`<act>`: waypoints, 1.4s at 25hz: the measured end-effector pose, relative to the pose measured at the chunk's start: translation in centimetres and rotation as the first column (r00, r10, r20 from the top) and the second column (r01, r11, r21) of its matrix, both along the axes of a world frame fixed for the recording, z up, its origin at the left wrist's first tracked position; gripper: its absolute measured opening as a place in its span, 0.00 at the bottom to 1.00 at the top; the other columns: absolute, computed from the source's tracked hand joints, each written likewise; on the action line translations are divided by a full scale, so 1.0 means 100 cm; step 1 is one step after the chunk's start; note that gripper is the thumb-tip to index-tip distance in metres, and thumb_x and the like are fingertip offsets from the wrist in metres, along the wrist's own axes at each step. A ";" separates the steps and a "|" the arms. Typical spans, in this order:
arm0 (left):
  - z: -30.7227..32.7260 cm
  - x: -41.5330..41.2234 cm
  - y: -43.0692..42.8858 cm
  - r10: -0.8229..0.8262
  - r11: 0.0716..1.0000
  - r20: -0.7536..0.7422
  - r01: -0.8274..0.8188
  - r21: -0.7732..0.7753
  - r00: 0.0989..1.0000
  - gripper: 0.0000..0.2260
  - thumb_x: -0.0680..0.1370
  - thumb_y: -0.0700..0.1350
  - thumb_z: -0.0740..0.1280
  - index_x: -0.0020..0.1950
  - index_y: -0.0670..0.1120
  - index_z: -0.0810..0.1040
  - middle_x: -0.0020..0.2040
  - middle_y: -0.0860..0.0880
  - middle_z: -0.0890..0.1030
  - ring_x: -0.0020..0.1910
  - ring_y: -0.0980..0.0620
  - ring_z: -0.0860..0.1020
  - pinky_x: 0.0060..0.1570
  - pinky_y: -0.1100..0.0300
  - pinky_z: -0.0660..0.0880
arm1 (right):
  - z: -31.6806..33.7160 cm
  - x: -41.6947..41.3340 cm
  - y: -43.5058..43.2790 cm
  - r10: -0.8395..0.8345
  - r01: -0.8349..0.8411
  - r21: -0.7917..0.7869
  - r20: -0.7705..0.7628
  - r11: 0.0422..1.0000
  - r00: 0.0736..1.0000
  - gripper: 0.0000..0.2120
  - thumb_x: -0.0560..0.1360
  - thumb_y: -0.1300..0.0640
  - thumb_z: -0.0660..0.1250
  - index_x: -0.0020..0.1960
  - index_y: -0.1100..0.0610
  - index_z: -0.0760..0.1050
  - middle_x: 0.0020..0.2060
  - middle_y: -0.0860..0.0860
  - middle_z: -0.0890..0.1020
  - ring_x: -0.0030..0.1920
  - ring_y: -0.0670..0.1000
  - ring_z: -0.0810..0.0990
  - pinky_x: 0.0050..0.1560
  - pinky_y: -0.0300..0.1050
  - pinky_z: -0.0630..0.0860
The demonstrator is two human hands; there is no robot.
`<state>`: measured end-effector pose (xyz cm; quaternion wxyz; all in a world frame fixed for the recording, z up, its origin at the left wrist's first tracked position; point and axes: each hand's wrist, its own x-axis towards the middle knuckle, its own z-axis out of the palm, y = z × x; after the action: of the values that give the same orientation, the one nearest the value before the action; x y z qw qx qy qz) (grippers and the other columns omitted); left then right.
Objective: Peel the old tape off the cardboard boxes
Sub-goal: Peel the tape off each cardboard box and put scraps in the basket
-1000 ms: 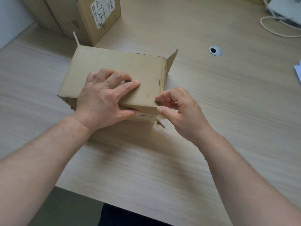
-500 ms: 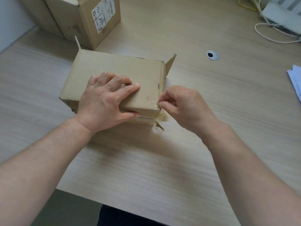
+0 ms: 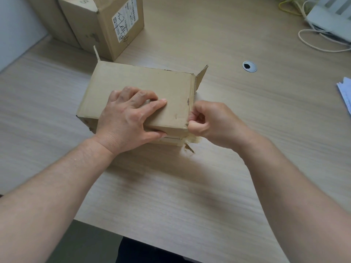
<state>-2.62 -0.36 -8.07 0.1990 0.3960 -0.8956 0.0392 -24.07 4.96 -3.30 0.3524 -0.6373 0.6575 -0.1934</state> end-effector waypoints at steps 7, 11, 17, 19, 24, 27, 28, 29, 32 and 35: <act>0.002 0.000 0.000 0.002 1.000 0.019 -0.002 0.022 1.000 0.33 0.67 0.67 0.61 0.64 0.48 0.78 0.59 0.47 0.78 0.57 0.41 0.70 0.53 0.46 0.66 | -0.020 -0.010 0.016 -0.022 0.064 -0.168 0.243 0.984 0.970 0.12 0.71 0.62 0.73 0.46 0.47 0.77 0.39 0.48 0.76 0.37 0.46 0.75 0.44 0.38 0.76; 0.004 -0.001 0.000 0.008 0.999 0.029 -0.009 0.039 1.000 0.34 0.67 0.67 0.60 0.64 0.48 0.78 0.59 0.47 0.78 0.58 0.41 0.70 0.54 0.46 0.66 | -0.029 -0.001 0.019 -0.036 0.104 -0.328 0.207 0.939 0.978 0.06 0.70 0.67 0.72 0.40 0.56 0.79 0.41 0.46 0.73 0.41 0.45 0.76 0.44 0.38 0.76; 0.013 0.000 0.004 -0.016 0.995 0.030 0.013 0.099 0.999 0.32 0.67 0.65 0.64 0.65 0.48 0.78 0.60 0.46 0.78 0.58 0.39 0.72 0.54 0.47 0.65 | -0.040 0.012 0.042 -0.155 0.319 -0.330 0.438 0.888 0.886 0.11 0.71 0.68 0.69 0.38 0.54 0.76 0.45 0.50 0.78 0.47 0.47 0.79 0.45 0.36 0.77; 0.023 -0.001 0.005 -0.030 0.995 0.007 0.029 0.090 1.000 0.30 0.68 0.64 0.64 0.63 0.47 0.79 0.58 0.46 0.80 0.57 0.39 0.74 0.53 0.48 0.65 | -0.029 0.012 0.038 -0.235 0.382 -0.249 0.466 0.890 0.853 0.14 0.72 0.68 0.69 0.36 0.49 0.75 0.44 0.50 0.80 0.45 0.45 0.79 0.43 0.38 0.76; 0.063 -0.012 -0.007 -0.083 0.996 0.033 0.082 0.046 0.996 0.30 0.73 0.65 0.54 0.63 0.47 0.79 0.56 0.45 0.81 0.56 0.41 0.76 0.54 0.48 0.67 | 0.016 0.007 0.015 -0.411 0.522 -0.075 0.526 0.849 0.744 0.10 0.74 0.65 0.67 0.37 0.54 0.74 0.39 0.53 0.82 0.37 0.50 0.81 0.41 0.50 0.79; 0.077 -0.017 -0.010 -0.128 0.991 0.156 0.119 0.068 0.979 0.43 0.68 0.74 0.52 0.76 0.49 0.63 0.66 0.44 0.74 0.63 0.42 0.71 0.62 0.47 0.63 | 0.042 0.001 0.009 -0.491 0.594 -0.013 0.547 0.805 0.678 0.07 0.75 0.64 0.66 0.39 0.57 0.73 0.36 0.53 0.80 0.34 0.44 0.79 0.34 0.42 0.78; 0.078 -0.017 -0.011 -0.142 0.988 0.243 0.122 0.095 0.960 0.50 0.64 0.78 0.51 0.79 0.51 0.52 0.71 0.44 0.67 0.69 0.43 0.65 0.67 0.46 0.58 | 0.049 -0.002 0.007 -0.518 0.614 0.005 0.543 0.789 0.661 0.07 0.75 0.64 0.65 0.39 0.57 0.73 0.35 0.53 0.79 0.33 0.45 0.78 0.31 0.40 0.77; 0.076 -0.017 -0.012 -0.155 0.986 0.327 0.128 0.104 0.932 0.55 0.61 0.81 0.51 0.78 0.52 0.40 0.75 0.43 0.57 0.74 0.44 0.56 0.72 0.45 0.50 | 0.056 -0.006 0.005 -0.544 0.636 0.022 0.541 0.772 0.642 0.07 0.75 0.65 0.65 0.39 0.58 0.73 0.34 0.53 0.78 0.32 0.45 0.78 0.30 0.39 0.77; 0.067 -0.018 -0.019 -0.138 0.990 0.463 0.132 0.044 0.876 0.61 0.60 0.79 0.61 0.70 0.53 0.20 0.76 0.43 0.35 0.74 0.47 0.30 0.71 0.42 0.31 | 0.069 -0.013 0.001 -0.599 0.684 0.078 0.561 0.725 0.571 0.08 0.75 0.67 0.63 0.38 0.59 0.72 0.31 0.53 0.77 0.29 0.46 0.77 0.28 0.39 0.76; 0.073 -0.026 -0.025 -0.118 0.991 0.459 0.137 -0.009 0.881 0.61 0.63 0.72 0.67 0.70 0.51 0.22 0.77 0.40 0.43 0.77 0.43 0.38 0.71 0.43 0.30 | 0.076 -0.015 0.001 -0.632 0.717 0.108 0.573 0.689 0.521 0.08 0.76 0.67 0.63 0.38 0.60 0.72 0.32 0.53 0.78 0.28 0.47 0.79 0.27 0.39 0.76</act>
<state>-5.19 -2.91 -0.81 -0.0071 0.3117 -0.9403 0.1363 -25.56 5.03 4.29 0.3819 -0.2662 0.7000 -0.5416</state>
